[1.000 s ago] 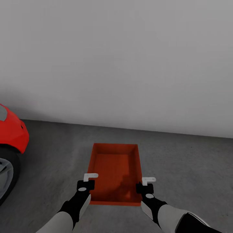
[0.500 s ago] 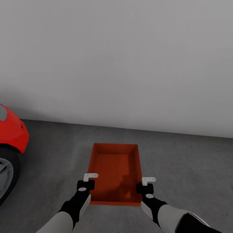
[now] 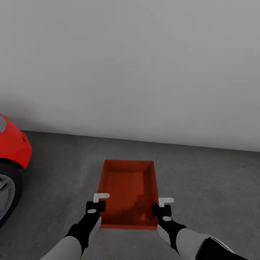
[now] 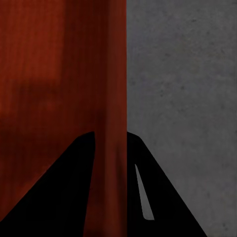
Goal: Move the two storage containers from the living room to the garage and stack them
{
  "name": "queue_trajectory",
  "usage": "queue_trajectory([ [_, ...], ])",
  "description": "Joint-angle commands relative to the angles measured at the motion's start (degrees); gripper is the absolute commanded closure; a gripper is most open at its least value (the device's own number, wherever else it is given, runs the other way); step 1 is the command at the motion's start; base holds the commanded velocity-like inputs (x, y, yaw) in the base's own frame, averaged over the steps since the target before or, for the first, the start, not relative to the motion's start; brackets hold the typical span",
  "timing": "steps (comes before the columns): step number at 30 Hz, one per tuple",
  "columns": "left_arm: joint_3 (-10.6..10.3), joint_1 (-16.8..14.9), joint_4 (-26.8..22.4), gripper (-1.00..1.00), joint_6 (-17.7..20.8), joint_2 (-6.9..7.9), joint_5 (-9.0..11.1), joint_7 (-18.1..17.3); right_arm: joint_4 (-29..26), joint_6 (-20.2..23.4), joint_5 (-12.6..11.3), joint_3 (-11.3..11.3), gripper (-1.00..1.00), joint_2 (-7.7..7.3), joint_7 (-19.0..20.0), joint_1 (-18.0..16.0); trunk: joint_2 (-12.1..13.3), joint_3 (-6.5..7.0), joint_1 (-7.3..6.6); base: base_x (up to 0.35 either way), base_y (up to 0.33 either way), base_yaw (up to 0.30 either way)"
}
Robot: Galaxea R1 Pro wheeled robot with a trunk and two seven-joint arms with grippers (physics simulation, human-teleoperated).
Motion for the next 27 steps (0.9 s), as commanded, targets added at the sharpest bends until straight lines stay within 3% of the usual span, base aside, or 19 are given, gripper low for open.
queue_trajectory([
  [1,1.47,0.0,-0.18,1.0,0.54,-0.09,2.83,0.47,-0.98,-0.17,-0.08,-3.41,1.0,1.22,0.15,-0.04,-0.04,-0.14,0.0,0.0,0.0,-0.014],
  [18,1.37,0.0,-0.27,1.0,0.53,-0.09,2.69,0.5,-0.98,-0.17,-0.08,-3.43,1.0,1.21,0.15,-0.04,-0.04,-1.52,0.0,0.0,0.0,-0.137],
  [27,1.35,0.0,-0.34,1.0,0.48,-0.09,2.67,0.48,-0.98,-0.17,-0.08,-3.45,1.0,1.15,0.15,-0.07,-0.04,-1.62,0.0,0.0,0.0,-0.026],
])
